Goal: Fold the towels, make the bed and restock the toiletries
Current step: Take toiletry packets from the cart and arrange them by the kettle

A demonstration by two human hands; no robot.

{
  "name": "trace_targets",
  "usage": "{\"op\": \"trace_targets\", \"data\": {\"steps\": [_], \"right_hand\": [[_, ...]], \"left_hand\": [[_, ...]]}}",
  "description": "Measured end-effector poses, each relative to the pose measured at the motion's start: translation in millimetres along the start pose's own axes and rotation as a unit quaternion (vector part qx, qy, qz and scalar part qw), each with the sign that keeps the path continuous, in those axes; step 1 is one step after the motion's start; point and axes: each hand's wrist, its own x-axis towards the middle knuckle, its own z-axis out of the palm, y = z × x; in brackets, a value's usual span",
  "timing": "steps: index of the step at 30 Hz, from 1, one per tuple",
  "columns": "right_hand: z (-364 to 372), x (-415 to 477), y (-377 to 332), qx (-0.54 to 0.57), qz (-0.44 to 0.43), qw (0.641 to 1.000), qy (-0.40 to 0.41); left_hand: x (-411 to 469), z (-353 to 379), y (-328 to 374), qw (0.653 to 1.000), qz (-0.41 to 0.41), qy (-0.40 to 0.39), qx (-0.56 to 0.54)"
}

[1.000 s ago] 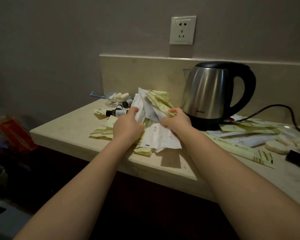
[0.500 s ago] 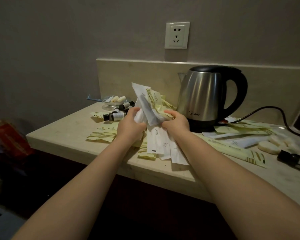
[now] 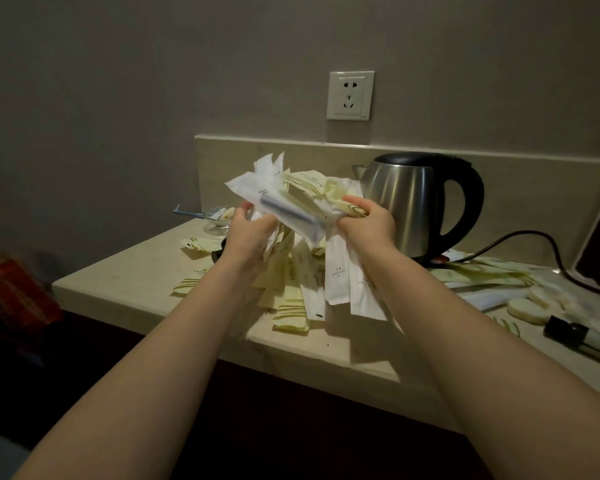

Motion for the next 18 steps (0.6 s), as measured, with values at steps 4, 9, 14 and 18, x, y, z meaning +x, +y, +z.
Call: {"op": "trace_targets", "data": {"steps": [4, 9, 14, 18], "right_hand": [[3.2, -0.6, 7.7, -0.041, -0.023, 0.999, 0.012], [4.4, -1.5, 7.1, -0.034, -0.036, 0.999, 0.019], [4.2, 2.1, -7.0, -0.005, -0.054, 0.998, 0.043], [-0.6, 6.2, -18.9, 0.004, -0.084, 0.994, 0.072]], "left_hand": [[-0.9, 1.1, -1.1, 0.999, -0.038, 0.004, 0.001], [0.5, 1.2, 11.4, 0.996, 0.029, -0.004, 0.090], [8.1, 8.4, 37.7, 0.994, 0.051, -0.019, 0.098], [12.5, 14.2, 55.5, 0.998, 0.040, -0.027, 0.049]]}}
